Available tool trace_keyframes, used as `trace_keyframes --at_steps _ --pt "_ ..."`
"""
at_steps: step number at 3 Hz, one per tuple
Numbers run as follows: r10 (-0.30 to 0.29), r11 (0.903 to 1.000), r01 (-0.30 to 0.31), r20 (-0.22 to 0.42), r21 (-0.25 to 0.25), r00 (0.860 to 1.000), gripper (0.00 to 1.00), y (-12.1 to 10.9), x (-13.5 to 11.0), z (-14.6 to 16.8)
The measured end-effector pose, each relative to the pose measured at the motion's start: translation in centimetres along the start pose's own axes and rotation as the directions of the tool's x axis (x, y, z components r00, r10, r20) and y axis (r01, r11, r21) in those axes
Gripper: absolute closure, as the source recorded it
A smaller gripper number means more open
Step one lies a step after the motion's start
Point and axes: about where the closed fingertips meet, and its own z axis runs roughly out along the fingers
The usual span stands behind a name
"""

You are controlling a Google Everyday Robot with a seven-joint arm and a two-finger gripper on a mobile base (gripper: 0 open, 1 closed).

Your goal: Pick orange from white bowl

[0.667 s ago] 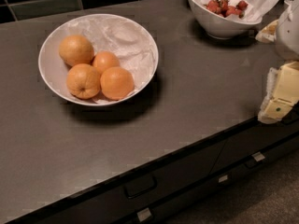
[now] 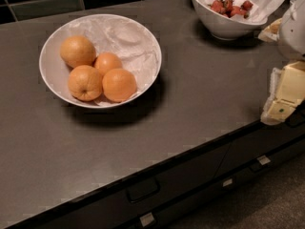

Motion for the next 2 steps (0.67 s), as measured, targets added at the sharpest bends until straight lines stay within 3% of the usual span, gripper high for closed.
trace_keyframes --at_steps 1,2 --pt "-0.07 0.9974 0.071 0.031 -0.012 0.997 0.0 -0.5 -3.0 0.6" --pt "-0.161 0.986 0.163 0.063 -0.035 0.985 0.0 -1.1 -7.1 1.3"
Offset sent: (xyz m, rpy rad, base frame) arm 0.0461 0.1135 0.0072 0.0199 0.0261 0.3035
